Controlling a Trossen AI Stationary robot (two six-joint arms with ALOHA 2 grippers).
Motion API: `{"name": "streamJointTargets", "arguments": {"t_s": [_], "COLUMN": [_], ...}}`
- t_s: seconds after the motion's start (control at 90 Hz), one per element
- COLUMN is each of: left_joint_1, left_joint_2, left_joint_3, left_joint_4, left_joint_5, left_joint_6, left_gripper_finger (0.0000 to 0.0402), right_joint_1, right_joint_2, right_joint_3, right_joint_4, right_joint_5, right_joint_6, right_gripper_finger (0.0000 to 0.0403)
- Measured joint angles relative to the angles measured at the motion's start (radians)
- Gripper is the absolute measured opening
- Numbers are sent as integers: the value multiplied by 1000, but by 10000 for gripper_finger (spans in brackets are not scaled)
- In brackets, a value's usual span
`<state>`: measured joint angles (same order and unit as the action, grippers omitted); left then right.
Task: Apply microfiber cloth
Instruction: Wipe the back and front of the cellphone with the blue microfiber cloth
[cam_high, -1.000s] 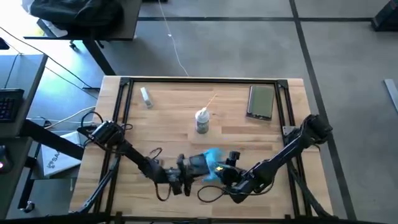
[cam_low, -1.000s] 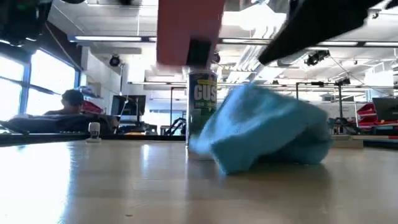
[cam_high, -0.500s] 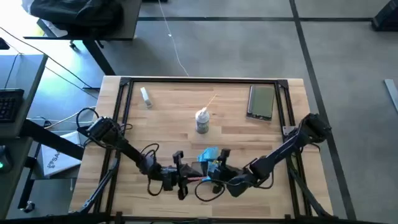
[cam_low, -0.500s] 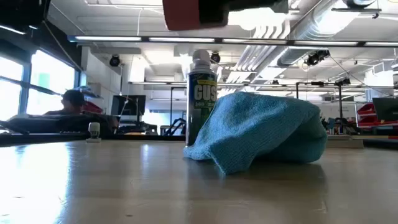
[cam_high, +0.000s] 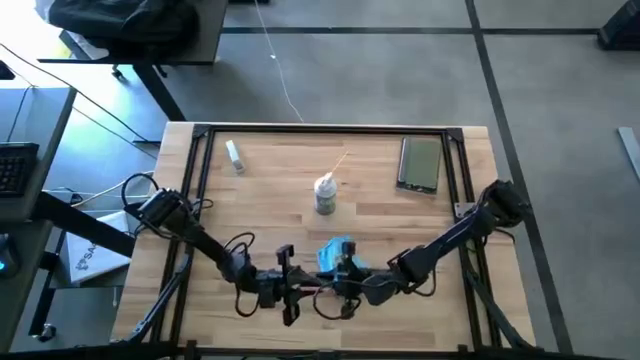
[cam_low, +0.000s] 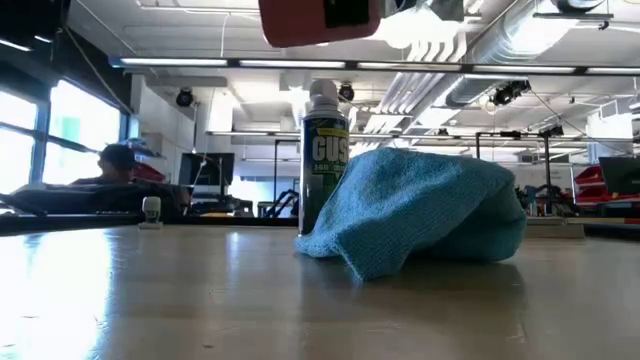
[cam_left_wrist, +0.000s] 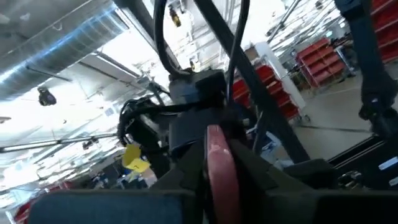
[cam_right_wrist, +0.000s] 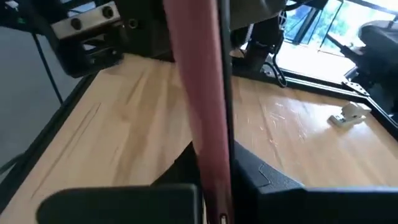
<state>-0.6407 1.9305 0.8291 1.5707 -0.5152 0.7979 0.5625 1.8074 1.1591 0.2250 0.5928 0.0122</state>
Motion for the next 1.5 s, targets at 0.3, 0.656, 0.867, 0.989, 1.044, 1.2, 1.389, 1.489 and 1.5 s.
{"name": "streamJointTargets", "arguments": {"t_s": [0.3,0.656,0.867,0.989,1.044,1.2,1.389,1.489,1.5], "left_joint_1": [-41,-17,26,33,32,33,39,38,36], "left_joint_2": [-2,0,0,0,0,0,-2,-2,-2], "left_joint_3": [2,0,0,0,0,0,2,3,3], "left_joint_4": [1,-90,-134,-131,-119,-121,-201,-195,-188], "left_joint_5": [-169,-131,-32,-25,-25,-31,-58,-88,-93], "left_joint_6": [0,-200,-289,-276,-256,-247,-257,-228,-217], "left_gripper_finger": [84,143,140,126,117,77,13,11,11], "right_joint_1": [2,-2,-13,-13,-13,-14,-14,-15,-15], "right_joint_2": [-81,-83,-83,-83,-83,-83,-81,-81,-81], "right_joint_3": [-2,-1,-1,-1,-1,-1,-3,-3,-3], "right_joint_4": [-65,-56,-38,-51,-63,-59,-58,-58,-59], "right_joint_5": [-4,-41,-91,-91,-90,-90,-86,-67,-64], "right_joint_6": [-12,10,9,14,14,12,-9,8,11], "right_gripper_finger": [2,1,1,1,1,0,5,24,27]}}
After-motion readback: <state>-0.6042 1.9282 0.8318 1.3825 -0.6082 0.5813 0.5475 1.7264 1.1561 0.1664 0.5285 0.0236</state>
